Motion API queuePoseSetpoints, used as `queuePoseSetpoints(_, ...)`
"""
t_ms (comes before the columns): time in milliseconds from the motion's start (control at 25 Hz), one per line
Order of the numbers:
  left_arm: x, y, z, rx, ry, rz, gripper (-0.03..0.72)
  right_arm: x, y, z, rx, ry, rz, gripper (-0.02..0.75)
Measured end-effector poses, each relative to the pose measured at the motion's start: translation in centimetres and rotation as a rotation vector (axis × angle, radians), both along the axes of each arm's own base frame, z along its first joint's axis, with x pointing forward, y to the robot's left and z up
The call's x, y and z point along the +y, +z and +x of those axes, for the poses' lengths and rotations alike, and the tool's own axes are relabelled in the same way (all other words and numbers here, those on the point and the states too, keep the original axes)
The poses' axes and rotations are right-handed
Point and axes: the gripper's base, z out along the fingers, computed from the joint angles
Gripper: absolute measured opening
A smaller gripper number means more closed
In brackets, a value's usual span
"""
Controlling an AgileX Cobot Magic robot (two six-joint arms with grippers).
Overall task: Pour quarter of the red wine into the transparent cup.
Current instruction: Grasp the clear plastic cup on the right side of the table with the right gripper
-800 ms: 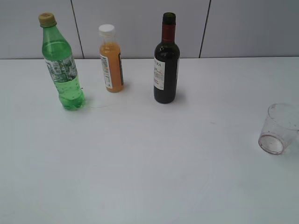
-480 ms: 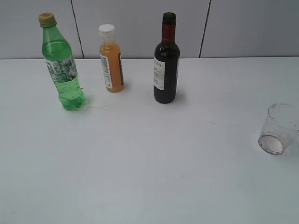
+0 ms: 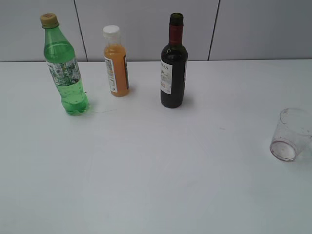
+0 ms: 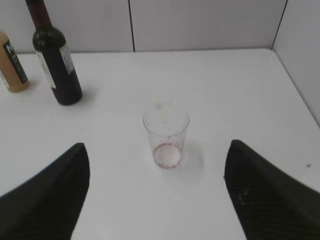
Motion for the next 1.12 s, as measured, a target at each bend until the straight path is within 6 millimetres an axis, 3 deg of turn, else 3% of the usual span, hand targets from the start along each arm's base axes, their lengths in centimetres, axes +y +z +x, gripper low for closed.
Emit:
queuePoseSetpoints(360,0.0,0.0,0.0,0.000,0.000,0.000,0.585,-0.1,2.0,5.8,-0.066,-0.027,0.011,0.680)
queuePoseSetpoints(600,0.0,0.0,0.0,0.000,0.000,0.000,0.585,-0.1,1.6,9.8,-0.052,-0.031,-0.034,0.672)
queuePoseSetpoints(760,0.0,0.0,0.0,0.000,0.000,0.000,0.585,-0.2,-1.0,11.9,-0.048,-0.043,-0.050,0.667)
queuePoseSetpoints(960,0.0,0.0,0.0,0.000,0.000,0.000,0.585,-0.4,-5.1,12.7,-0.013,-0.080,0.010,0.663)
queuePoseSetpoints(1120,0.0,0.0,0.0,0.000,0.000,0.000,0.585,-0.4,-6.2,13.1,-0.001,-0.090,0.005,0.645)
